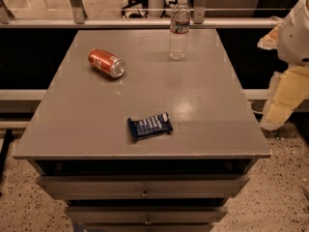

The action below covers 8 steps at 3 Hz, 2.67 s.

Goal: Place coke can upright

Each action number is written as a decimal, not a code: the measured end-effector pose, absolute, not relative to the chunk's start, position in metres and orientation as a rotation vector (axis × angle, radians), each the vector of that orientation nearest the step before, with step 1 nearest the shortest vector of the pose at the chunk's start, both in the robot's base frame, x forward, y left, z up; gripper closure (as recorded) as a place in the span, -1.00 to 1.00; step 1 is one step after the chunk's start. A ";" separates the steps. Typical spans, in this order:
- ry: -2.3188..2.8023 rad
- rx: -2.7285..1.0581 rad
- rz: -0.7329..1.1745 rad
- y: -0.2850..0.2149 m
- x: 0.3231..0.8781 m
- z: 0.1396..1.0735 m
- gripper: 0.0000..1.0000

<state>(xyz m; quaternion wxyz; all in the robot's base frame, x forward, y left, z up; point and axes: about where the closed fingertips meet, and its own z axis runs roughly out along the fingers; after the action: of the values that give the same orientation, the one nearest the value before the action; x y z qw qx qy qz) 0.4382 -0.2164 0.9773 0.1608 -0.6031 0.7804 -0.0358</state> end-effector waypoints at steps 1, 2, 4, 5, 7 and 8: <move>2.229 -1.722 -0.102 -0.216 0.438 0.977 -1.00; 2.232 -1.720 -0.089 -0.200 0.460 0.970 -1.00; 2.244 -1.642 0.034 -0.110 0.560 0.944 -1.00; 2.244 -1.643 0.033 -0.111 0.560 0.944 -1.00; 2.215 -1.603 0.117 -0.053 0.605 0.933 -1.00; 2.267 -1.529 0.150 0.000 0.656 0.920 -1.00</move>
Offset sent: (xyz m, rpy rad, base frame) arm 0.0577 0.0417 -0.0230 0.0186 0.0378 -0.0053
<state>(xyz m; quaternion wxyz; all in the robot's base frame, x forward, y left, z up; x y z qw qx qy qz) 0.6561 0.0004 0.9196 0.2000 -0.5470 0.8111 0.0537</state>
